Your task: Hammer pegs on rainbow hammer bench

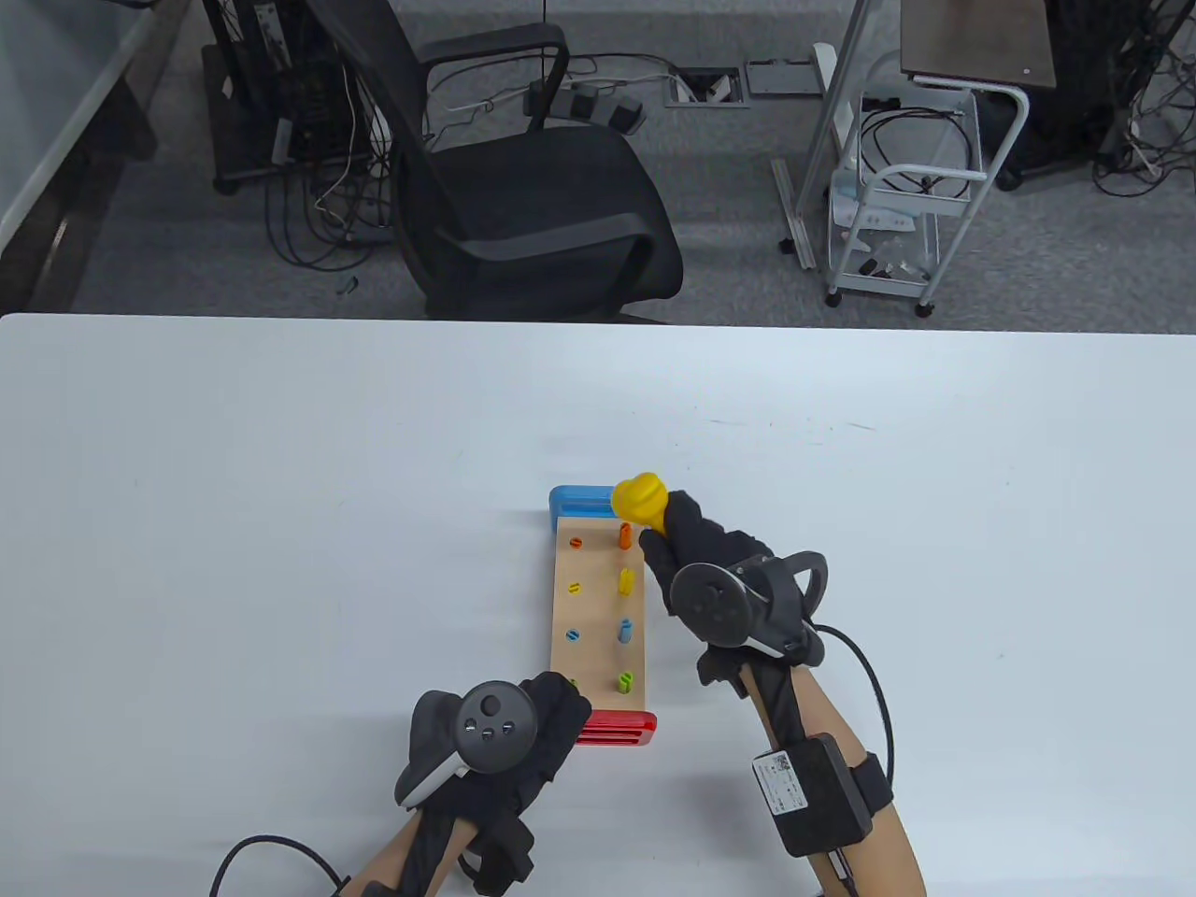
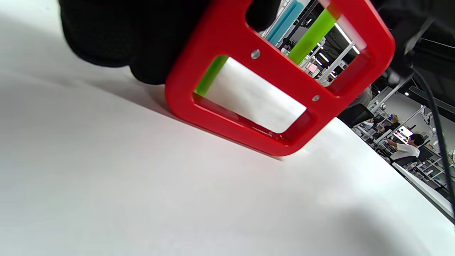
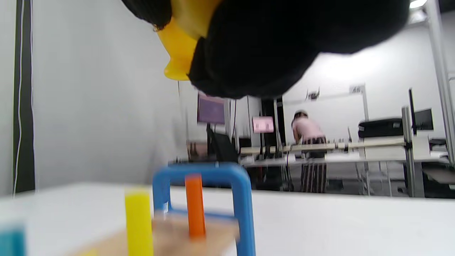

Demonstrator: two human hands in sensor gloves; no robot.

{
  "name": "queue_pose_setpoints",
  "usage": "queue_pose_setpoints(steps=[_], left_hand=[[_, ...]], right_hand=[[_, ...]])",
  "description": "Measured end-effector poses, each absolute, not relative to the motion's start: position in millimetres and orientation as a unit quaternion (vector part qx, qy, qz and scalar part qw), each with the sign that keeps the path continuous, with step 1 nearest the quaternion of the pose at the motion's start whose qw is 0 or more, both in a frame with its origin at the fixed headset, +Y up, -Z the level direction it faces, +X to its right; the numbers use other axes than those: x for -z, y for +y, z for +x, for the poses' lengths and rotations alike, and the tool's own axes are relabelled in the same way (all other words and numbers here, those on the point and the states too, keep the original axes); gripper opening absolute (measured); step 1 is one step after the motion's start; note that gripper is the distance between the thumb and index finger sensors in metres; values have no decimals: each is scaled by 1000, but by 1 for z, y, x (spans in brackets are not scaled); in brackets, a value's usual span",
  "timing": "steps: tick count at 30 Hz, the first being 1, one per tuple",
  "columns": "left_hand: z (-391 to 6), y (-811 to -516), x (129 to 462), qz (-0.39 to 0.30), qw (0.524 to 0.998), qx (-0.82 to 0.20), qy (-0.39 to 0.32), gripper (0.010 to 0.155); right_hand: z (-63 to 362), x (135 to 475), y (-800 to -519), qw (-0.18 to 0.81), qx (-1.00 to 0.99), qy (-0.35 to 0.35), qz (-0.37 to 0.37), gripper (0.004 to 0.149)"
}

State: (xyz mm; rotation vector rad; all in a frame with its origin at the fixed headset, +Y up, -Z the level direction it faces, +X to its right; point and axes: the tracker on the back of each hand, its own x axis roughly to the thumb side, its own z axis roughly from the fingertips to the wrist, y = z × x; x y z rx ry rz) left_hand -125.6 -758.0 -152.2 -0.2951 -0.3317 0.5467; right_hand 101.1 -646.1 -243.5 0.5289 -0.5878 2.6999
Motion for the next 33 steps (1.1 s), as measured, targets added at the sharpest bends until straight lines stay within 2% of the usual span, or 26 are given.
queue_pose_setpoints(steps=[2, 4, 5, 7, 8, 9, 10, 14, 16, 19, 21, 22, 23, 24, 25, 26, 27, 28, 30, 33], left_hand=[[-125, -758, 152, -145, 939, -266, -163, 65], [-125, -758, 152, -144, 939, -265, -162, 65], [-126, -758, 152, -145, 939, -265, -163, 65], [-126, -758, 152, -146, 939, -266, -163, 65], [-126, -758, 152, -146, 939, -265, -163, 65], [-126, -758, 152, -146, 939, -265, -163, 65], [-126, -758, 152, -146, 939, -264, -163, 65], [-126, -758, 153, -148, 939, -264, -164, 65], [-126, -758, 153, -147, 939, -264, -164, 65], [-126, -758, 153, -148, 939, -265, -164, 65], [-126, -757, 153, -147, 939, -263, -163, 65], [-126, -757, 153, -148, 940, -262, -164, 65], [-126, -757, 153, -148, 940, -262, -164, 65], [-126, -757, 153, -149, 939, -263, -164, 65], [-126, -757, 153, -150, 939, -263, -164, 65], [-126, -757, 153, -151, 939, -263, -164, 65], [-127, -757, 153, -152, 939, -263, -165, 65], [-127, -757, 153, -152, 938, -263, -165, 65], [-127, -757, 153, -152, 938, -263, -165, 65], [-127, -757, 153, -152, 938, -264, -165, 65]], right_hand=[[105, 239, -643, 213, -924, -262, 181, 62], [103, 241, -654, 229, -917, -272, 181, 62], [99, 246, -667, 209, -930, -241, 183, 62], [89, 258, -691, 135, -965, -123, 191, 61], [81, 266, -706, 59, -980, 23, 188, 62], [84, 258, -700, 12, -986, 54, 156, 62], [82, 261, -695, 60, -979, -38, 189, 61], [89, 252, -660, 131, -960, -161, 189, 62], [96, 243, -645, 189, -926, -270, 184, 61], [100, 239, -649, 215, -905, -321, 176, 62], [96, 245, -667, 191, -924, -278, 182, 62], [91, 253, -682, 154, -947, -212, 188, 61], [86, 259, -691, 119, -964, -139, 192, 61], [79, 269, -711, 5, -983, 85, 160, 62], [82, 265, -704, -8, -981, 89, 170, 62], [81, 264, -702, 7, -984, 23, 177, 61], [82, 260, -697, 40, -976, -95, 192, 61], [83, 259, -690, 71, -969, -133, 196, 61], [87, 255, -677, 107, -968, -127, 188, 61], [93, 248, -661, 153, -943, -228, 189, 61]])
